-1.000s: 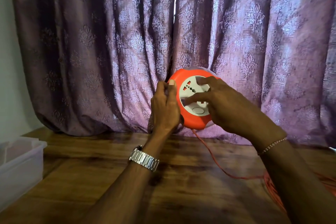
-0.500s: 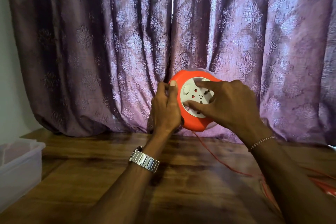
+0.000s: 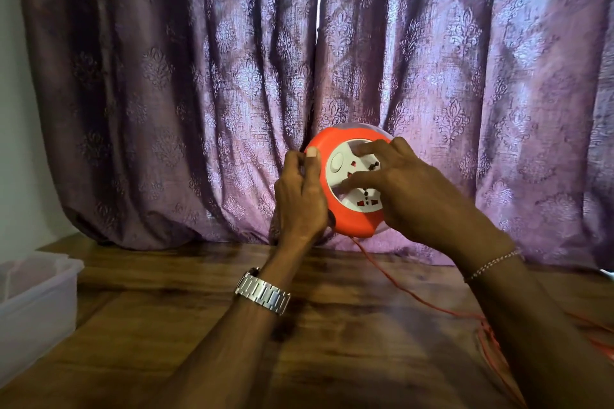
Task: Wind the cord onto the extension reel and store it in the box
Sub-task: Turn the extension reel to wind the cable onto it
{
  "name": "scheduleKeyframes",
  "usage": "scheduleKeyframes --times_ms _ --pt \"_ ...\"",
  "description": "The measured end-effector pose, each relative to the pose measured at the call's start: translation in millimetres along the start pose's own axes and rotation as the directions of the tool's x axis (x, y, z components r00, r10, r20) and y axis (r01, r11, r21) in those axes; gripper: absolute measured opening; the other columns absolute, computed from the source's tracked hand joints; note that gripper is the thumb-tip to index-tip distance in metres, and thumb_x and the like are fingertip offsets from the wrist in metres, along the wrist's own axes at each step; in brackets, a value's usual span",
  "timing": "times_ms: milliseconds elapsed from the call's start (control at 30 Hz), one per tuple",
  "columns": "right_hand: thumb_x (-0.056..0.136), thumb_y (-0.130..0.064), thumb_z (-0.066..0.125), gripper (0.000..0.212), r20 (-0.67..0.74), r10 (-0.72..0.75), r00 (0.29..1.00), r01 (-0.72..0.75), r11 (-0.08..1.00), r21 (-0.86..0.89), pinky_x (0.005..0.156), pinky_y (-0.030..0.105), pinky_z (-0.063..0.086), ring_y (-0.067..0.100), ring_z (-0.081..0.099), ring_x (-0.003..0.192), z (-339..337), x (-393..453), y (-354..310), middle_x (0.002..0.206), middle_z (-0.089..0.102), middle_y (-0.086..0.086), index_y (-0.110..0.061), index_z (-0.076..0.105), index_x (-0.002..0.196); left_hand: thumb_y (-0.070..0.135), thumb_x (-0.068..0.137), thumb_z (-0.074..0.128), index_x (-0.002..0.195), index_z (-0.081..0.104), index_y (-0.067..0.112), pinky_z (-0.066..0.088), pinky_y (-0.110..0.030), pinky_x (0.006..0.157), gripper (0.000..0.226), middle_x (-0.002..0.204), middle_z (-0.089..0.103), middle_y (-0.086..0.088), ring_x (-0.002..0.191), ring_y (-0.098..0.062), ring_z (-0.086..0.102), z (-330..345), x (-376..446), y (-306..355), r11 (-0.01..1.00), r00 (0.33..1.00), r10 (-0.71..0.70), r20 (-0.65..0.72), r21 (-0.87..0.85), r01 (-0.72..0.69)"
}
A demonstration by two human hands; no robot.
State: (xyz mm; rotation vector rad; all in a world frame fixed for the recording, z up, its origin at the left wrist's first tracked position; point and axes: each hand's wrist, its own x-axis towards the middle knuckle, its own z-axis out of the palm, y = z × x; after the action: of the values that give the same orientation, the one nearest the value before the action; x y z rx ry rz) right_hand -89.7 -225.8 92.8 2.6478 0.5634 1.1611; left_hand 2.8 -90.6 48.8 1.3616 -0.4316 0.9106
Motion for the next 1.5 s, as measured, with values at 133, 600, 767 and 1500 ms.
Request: scheduleKeyframes --times_ms 133,600,767,1500 --pt "0.072 -0.002 0.067 0.063 -0.011 0.036 0.999 -0.037 0.997 -0.063 0.068 0.03 0.035 0.025 0.043 0.116 -4 0 -3 0.142 0.046 -0.003 -0.05 0.063 0.113 0.049 0.097 0.044 0.073 0.044 0.023 0.048 -0.054 0.068 0.035 0.063 0.054 0.001 0.063 -0.022 0.048 -1 1 0 1.0 1.0 0.003 -0.003 0.003 -0.003" --pt "0.057 -0.078 0.055 0.066 -0.264 0.351 0.899 -0.374 0.926 -0.042 0.06 0.03 0.039 0.029 0.068 0.083 10 -1 -6 0.085 0.074 -0.003 -0.055 0.057 0.12 0.05 0.096 0.042 0.08 0.048 0.018 0.047 -0.047 0.065 0.036 0.062 0.053 0.003 0.065 -0.027 0.052 3 -7 3 0.999 0.999 0.033 0.028 0.04 -0.034" --pt "0.068 -0.085 0.047 0.07 -0.265 0.311 0.913 -0.343 0.935 -0.084 0.057 0.03 0.034 0.026 0.062 0.09 10 2 -3 0.085 0.072 -0.001 -0.045 0.058 0.124 0.048 0.097 0.042 0.082 0.052 0.014 0.046 -0.044 0.066 0.039 0.066 0.057 0.002 0.066 -0.021 0.051 2 -5 1 0.999 0.999 0.035 0.005 0.022 -0.035" --pt "0.084 -0.021 0.057 0.059 -0.007 0.103 0.995 -0.103 0.994 -0.028 0.072 0.035 0.045 0.025 0.046 0.124 1 -1 -2 0.13 0.045 0.003 -0.062 0.049 0.125 0.047 0.096 0.044 0.074 0.044 0.021 0.048 -0.051 0.068 0.034 0.066 0.055 -0.001 0.066 -0.025 0.049 0 -2 1 1.0 1.0 0.021 0.001 -0.001 -0.021"
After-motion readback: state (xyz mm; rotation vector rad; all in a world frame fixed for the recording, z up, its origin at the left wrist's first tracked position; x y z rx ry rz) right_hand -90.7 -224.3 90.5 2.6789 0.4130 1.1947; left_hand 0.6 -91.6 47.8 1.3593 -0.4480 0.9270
